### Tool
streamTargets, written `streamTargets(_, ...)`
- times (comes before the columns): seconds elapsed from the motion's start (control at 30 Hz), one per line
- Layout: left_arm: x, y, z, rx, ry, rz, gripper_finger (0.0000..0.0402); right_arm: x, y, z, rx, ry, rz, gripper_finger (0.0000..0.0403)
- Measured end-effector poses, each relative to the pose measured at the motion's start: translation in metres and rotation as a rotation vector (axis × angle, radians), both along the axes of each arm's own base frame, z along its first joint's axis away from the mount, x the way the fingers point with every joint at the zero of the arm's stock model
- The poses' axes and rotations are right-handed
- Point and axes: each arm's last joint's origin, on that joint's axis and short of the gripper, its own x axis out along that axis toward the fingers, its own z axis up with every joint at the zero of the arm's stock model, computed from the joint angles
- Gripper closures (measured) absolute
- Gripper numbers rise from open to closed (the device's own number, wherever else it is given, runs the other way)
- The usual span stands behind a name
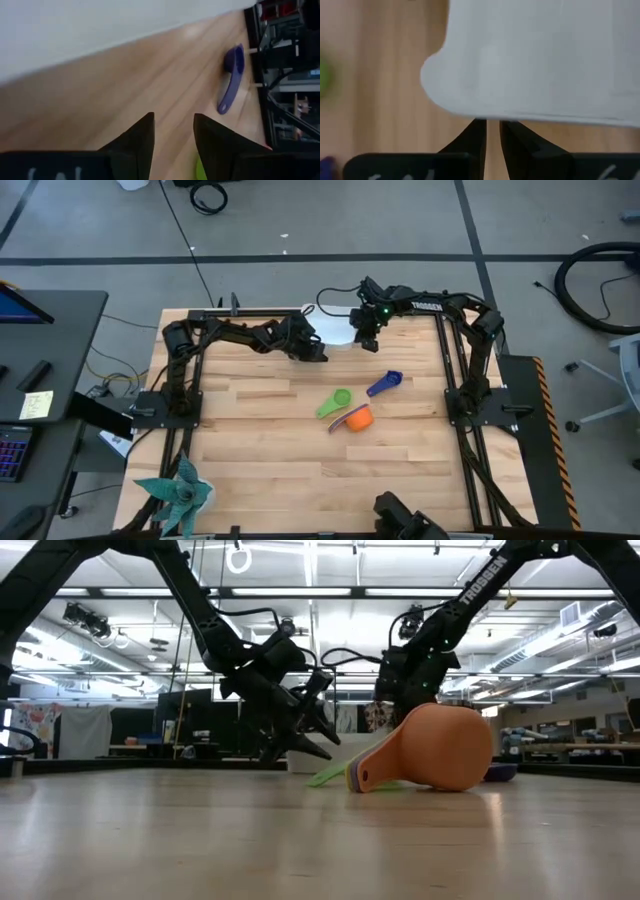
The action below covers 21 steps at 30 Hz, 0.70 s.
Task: Nest measuring cups in basket
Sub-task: Adjust the white bin
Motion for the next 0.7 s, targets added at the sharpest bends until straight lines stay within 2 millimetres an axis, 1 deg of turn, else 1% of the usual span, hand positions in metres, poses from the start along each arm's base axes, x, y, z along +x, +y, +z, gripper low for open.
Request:
streamTargets(0.17, -0.002, 0.002, 0.002, -0.025, -0.006, -0.004, 0.0260, 0.002, 0.002, 0.000, 0.024, -0.024, 0.018, 0.0344)
streamTargets(0.3, -0.002, 0.002, 0.002, -0.038, -0.007, -0.001, 0.0260, 0.004, 0.004, 0.000, -0.028, 0.017, 0.013, 0.0344)
streamTargets(0.37, -0.002, 0.001, 0.006, -0.034, -0.015, -0.001, 0.0260, 0.002, 0.003, 0.000, -0.039, 0.042, -0.001, 0.0344)
streamTargets(0.5, -0.004, 0.001, 0.027, 0.009, -0.068, -0.011, 0.0260, -0.004, 0.005, 0.003, 0.015, 0.094, -0.006, 0.0350)
streamTargets(0.57, -0.007, 0.000, 0.038, 0.030, -0.078, -0.020, 0.0260, -0.008, 0.009, 0.009, 0.057, 0.116, -0.001, 0.0355)
streamTargets(0.63, -0.011, -0.001, 0.049, 0.056, -0.078, -0.031, 0.0260, -0.011, 0.015, 0.014, 0.117, 0.096, 0.032, 0.0359)
streamTargets(0.7, -0.018, -0.003, 0.059, 0.066, -0.047, -0.031, 0.0260, -0.007, 0.022, 0.016, 0.188, 0.047, 0.076, 0.0362)
